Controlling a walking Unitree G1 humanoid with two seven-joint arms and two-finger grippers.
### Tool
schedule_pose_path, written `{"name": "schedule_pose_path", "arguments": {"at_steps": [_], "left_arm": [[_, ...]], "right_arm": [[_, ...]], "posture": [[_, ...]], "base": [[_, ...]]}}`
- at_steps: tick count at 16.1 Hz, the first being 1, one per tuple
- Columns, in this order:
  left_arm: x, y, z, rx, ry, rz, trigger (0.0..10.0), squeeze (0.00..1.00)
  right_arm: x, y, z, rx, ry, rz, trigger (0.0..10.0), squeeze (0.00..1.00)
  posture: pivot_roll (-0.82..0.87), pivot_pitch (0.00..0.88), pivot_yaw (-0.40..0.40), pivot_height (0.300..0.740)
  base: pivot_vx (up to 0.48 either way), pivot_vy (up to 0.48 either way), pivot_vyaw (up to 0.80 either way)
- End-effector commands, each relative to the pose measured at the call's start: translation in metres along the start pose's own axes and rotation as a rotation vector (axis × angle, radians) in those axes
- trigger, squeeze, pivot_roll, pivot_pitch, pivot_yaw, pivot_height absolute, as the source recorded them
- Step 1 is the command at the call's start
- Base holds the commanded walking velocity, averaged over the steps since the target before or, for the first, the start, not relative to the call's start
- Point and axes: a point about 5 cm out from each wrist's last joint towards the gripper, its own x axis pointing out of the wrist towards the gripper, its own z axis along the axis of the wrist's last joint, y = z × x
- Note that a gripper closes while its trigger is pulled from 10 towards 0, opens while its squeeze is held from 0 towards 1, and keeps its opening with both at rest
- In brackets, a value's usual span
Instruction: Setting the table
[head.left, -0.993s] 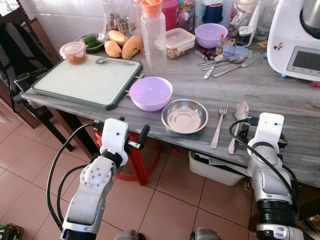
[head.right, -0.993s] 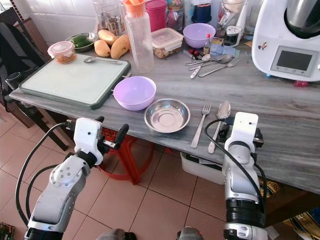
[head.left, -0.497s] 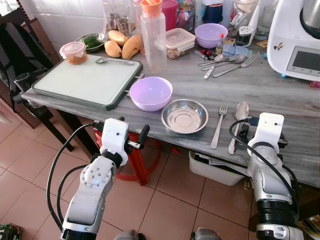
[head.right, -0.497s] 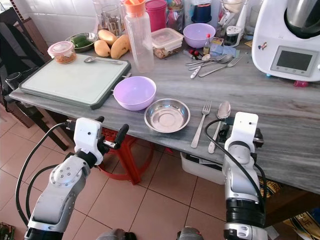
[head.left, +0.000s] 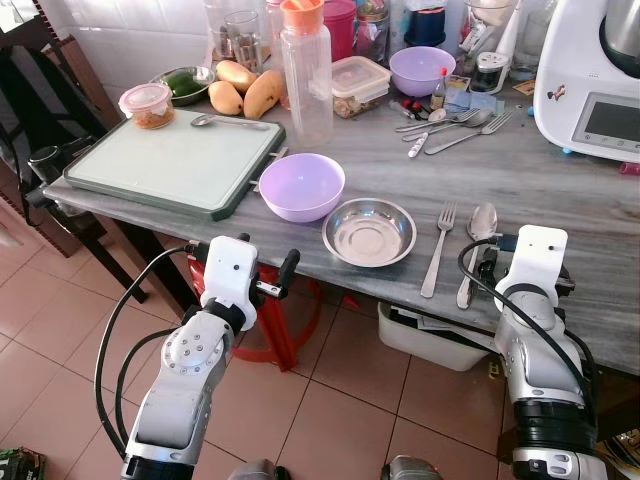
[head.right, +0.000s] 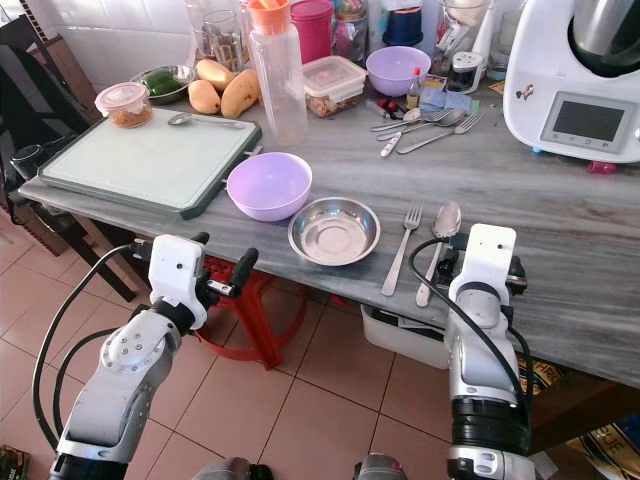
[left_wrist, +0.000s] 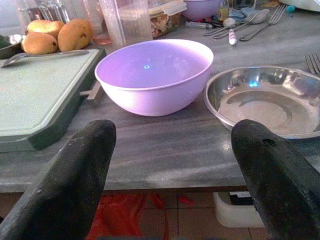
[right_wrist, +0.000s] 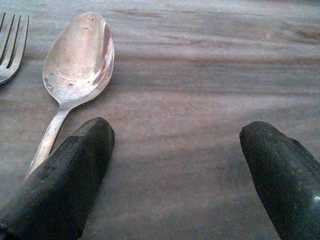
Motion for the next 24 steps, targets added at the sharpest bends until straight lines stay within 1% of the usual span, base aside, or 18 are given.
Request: {"name": "schedule_pose_path", "arguments": {"at_steps": [1,5,9,13,17,22,24], "left_arm": [[0.001,0.001,0.001,0.005,-0.007,0.000,10.0,0.00],[0.001,0.001,0.001,0.005,-0.009,0.001,10.0,0.00],[0.001,0.001,0.001,0.005,-0.010,0.001,10.0,0.00],[0.001,0.000,0.001,0.004,-0.011,-0.001,10.0,0.00],[0.002,0.000,0.001,0.003,-0.013,-0.003,10.0,0.00],[0.003,-0.001,0.002,0.000,-0.018,0.001,10.0,0.00],[0.005,-0.001,0.003,-0.002,-0.025,0.000,10.0,0.00]], "right_arm": [[-0.002,0.010,-0.008,-0.004,0.037,0.045,10.0,0.00],[-0.002,0.010,-0.007,-0.005,0.033,0.047,10.0,0.00],[-0.002,0.016,-0.001,-0.027,-0.004,0.076,10.0,0.00],[-0.003,0.020,-0.001,-0.025,-0.001,0.096,10.0,0.00],[-0.003,0.016,-0.002,-0.023,0.002,0.080,10.0,0.00],[-0.004,0.009,0.005,-0.020,-0.037,0.041,10.0,0.00],[-0.007,0.006,0.010,-0.015,-0.065,0.020,10.0,0.00]], "posture": [[-0.01,0.009,0.093,0.740],[-0.02,0.009,0.093,0.740],[-0.01,0.007,0.092,0.740],[-0.01,0.005,0.091,0.740],[-0.02,0.001,0.088,0.740],[-0.02,0.000,0.085,0.740],[-0.02,0.000,0.085,0.740]], "base": [[0.000,0.000,0.00],[0.000,0.000,0.00],[0.000,0.000,0.00],[0.000,0.000,0.00],[0.000,0.000,0.00],[0.000,0.000,0.00],[0.000,0.000,0.00]]}}
